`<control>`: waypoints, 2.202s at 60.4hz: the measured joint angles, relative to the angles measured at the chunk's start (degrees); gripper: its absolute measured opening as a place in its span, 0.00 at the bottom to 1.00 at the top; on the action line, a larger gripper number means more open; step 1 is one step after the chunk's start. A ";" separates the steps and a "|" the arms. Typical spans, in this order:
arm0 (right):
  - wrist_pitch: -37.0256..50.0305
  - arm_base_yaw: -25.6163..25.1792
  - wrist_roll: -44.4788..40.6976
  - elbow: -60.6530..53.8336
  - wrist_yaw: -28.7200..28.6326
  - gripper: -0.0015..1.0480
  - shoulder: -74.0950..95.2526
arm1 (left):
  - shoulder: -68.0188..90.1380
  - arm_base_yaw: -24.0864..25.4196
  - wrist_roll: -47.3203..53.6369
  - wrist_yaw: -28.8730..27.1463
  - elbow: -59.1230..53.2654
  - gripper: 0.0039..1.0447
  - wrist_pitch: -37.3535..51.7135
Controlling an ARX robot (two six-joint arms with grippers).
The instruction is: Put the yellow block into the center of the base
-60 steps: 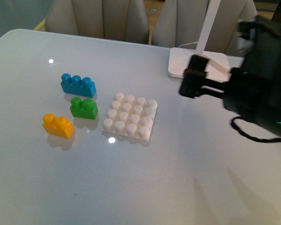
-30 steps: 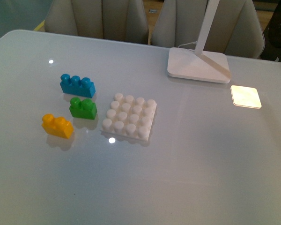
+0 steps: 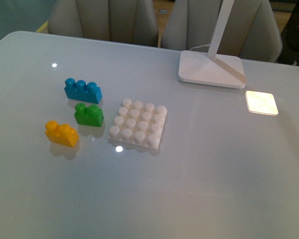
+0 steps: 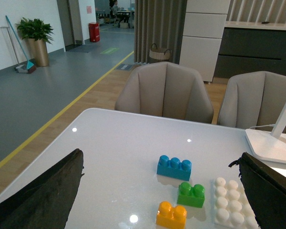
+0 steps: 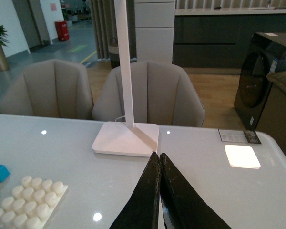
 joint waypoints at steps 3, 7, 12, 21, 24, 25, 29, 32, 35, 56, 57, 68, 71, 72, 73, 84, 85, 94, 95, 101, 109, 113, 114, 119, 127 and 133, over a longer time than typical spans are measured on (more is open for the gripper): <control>-1.97 0.00 0.00 0.00 0.00 0.02 -2.03 | 0.00 0.00 0.00 0.00 0.00 0.93 0.00; -4.22 0.00 0.00 0.00 0.00 0.02 -4.37 | 0.00 0.00 0.00 0.00 0.00 0.93 0.00; -6.25 0.00 -0.02 0.00 0.00 0.02 -6.38 | 0.00 0.00 0.00 0.00 0.00 0.93 0.00; -8.90 0.00 0.00 0.00 0.00 0.02 -9.03 | 0.00 0.00 0.00 0.00 0.00 0.93 0.00; -9.81 0.00 0.00 0.00 0.00 0.02 -9.92 | 0.00 0.00 0.00 0.00 0.00 0.93 0.00; -9.97 0.00 0.00 0.00 0.00 0.02 -10.08 | 0.00 0.00 0.00 0.00 0.00 0.93 0.00; -10.84 0.00 0.00 0.00 0.02 0.02 -10.99 | 0.00 0.00 0.00 0.00 0.00 0.93 0.00; -11.54 0.00 0.00 0.00 0.02 0.02 -11.63 | 0.00 0.00 0.00 0.00 0.00 0.93 0.00; -13.51 0.00 0.00 0.02 0.02 0.02 -13.51 | 0.00 0.00 0.00 0.00 0.00 0.93 0.00; -22.05 0.00 -0.07 0.02 0.00 0.20 -21.92 | 0.00 0.00 0.00 0.00 0.00 0.93 0.00; -22.05 0.00 -0.07 0.02 0.00 0.25 -21.92 | 0.00 0.00 0.00 0.00 0.00 0.93 0.00; -22.05 0.00 -0.07 0.02 0.00 0.61 -21.92 | 0.00 0.00 0.00 0.00 0.00 0.93 0.00; -22.05 0.00 -0.07 0.02 0.00 0.73 -21.92 | 0.00 0.00 0.00 0.00 0.00 0.93 0.00; -22.05 0.00 -0.07 0.02 0.00 0.76 -21.92 | 0.00 0.00 0.00 0.00 0.00 0.93 0.00; -22.05 0.00 -0.07 0.02 0.00 0.81 -21.92 | 0.00 0.00 0.00 0.00 0.00 0.93 0.00; -22.05 0.00 -0.07 0.02 0.00 0.91 -21.92 | 0.00 0.00 0.00 0.00 0.00 0.93 0.00; -22.05 0.00 -0.07 0.02 0.00 0.91 -21.92 | 0.09 0.02 0.04 0.31 0.04 0.93 -0.11; -22.05 0.00 -0.07 0.02 -0.02 0.91 -21.97 | 15.34 -2.58 0.52 8.96 6.10 0.93 -12.50; -22.05 0.00 -0.07 0.02 0.00 0.91 -21.97 | 17.22 -3.61 0.33 8.50 6.08 0.93 -11.56; -22.08 0.00 -0.07 0.02 0.04 0.91 -21.97 | 25.16 -7.56 -0.46 6.49 6.08 0.93 -4.42; -22.08 0.00 -0.07 0.02 0.02 0.91 -21.99 | 39.56 -8.59 -0.66 7.76 5.68 0.93 11.56; -22.08 0.00 -0.07 0.02 0.00 0.91 -21.97 | 48.72 -8.11 -0.07 8.92 5.18 0.93 21.18; -22.08 0.00 -0.07 0.02 0.00 0.91 -21.97 | 51.54 -7.87 0.09 9.14 5.03 0.93 24.06; -22.08 0.00 -0.07 0.02 0.02 0.91 -21.99 | 63.12 -7.43 1.20 9.38 4.87 0.93 35.12; -22.08 0.00 -0.07 0.02 0.02 0.91 -21.97 | 81.66 -6.54 3.10 10.03 5.64 0.93 51.60; -22.08 0.00 -0.07 0.02 0.00 0.91 -21.99 | 94.90 -5.75 4.90 11.08 8.13 0.93 62.60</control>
